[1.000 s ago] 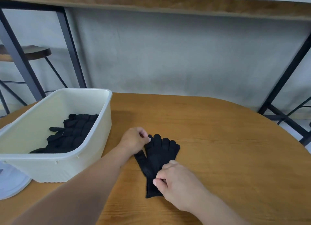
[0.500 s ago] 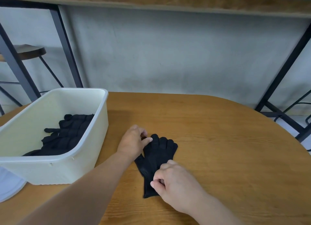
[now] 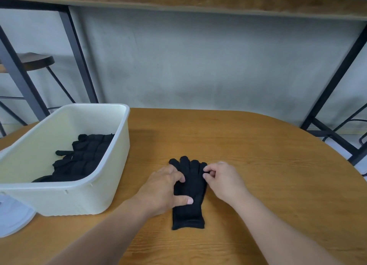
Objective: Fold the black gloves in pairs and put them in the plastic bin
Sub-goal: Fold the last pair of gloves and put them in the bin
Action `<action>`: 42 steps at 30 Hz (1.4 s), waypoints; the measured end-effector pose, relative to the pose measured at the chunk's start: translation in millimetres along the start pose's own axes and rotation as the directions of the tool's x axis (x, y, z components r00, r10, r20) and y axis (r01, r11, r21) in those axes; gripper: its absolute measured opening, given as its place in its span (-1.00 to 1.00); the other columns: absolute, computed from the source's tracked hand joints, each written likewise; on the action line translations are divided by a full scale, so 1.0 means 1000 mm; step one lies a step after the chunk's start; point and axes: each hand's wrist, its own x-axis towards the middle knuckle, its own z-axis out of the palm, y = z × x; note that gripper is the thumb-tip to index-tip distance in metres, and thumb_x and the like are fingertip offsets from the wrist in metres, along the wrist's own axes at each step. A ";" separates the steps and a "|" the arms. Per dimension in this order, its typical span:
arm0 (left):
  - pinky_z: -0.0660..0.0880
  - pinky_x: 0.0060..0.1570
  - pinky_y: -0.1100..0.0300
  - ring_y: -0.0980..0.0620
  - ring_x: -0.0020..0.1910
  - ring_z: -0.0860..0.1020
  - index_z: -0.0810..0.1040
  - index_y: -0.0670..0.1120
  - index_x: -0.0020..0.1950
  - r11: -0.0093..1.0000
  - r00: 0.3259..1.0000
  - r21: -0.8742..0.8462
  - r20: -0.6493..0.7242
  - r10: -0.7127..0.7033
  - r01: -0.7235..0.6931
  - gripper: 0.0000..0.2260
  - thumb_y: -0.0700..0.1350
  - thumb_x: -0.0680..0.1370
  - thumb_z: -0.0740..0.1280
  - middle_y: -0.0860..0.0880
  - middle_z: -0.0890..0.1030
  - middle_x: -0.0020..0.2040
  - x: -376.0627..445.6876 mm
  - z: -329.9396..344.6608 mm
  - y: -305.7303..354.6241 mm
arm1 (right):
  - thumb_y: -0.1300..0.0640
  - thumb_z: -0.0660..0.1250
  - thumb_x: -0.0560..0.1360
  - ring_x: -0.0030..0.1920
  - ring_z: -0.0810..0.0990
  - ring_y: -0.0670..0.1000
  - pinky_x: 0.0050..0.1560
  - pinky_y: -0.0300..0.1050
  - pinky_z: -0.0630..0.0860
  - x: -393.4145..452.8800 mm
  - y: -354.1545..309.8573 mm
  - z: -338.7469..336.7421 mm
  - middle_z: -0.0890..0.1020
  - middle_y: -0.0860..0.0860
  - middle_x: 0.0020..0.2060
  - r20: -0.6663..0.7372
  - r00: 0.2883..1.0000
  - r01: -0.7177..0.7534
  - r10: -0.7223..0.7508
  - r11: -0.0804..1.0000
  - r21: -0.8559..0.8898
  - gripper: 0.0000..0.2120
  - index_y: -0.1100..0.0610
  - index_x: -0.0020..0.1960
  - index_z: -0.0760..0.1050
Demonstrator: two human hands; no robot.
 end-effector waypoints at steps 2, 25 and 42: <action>0.35 0.27 0.16 0.10 0.24 0.31 0.39 0.17 0.35 1.000 1.000 0.023 0.009 0.005 -0.006 -0.38 0.35 0.36 0.39 0.22 0.31 0.22 -0.004 -0.002 0.002 | 0.07 0.28 0.58 -0.07 0.58 -0.03 -0.02 -0.13 0.54 0.008 0.001 -0.004 0.61 -0.10 -0.07 -0.038 0.996 -0.081 0.083 0.996 0.044 -0.85 -0.05 0.06 0.62; 0.41 0.07 0.23 0.26 0.05 0.35 0.59 0.07 -0.06 0.982 0.969 -0.023 0.157 0.190 -0.189 -0.86 0.07 0.47 0.45 0.22 0.42 0.04 -0.039 -0.005 0.017 | 0.16 0.40 0.44 -0.11 0.56 0.11 -0.03 -0.07 0.54 0.026 -0.009 -0.013 0.60 0.03 -0.19 0.103 0.909 -0.417 0.404 0.876 0.241 -0.93 0.15 -0.11 0.56; 0.44 0.02 0.18 0.17 0.02 0.32 0.54 0.05 0.07 0.931 0.943 0.152 0.100 0.319 -0.331 -0.85 0.03 0.53 0.33 0.14 0.43 0.09 -0.050 -0.002 0.017 | -0.05 0.37 0.52 -0.03 0.53 0.03 -0.04 -0.13 0.45 0.023 0.002 -0.010 0.62 -0.02 0.01 0.026 0.944 -0.329 0.330 0.944 -0.024 -0.81 0.02 0.05 0.56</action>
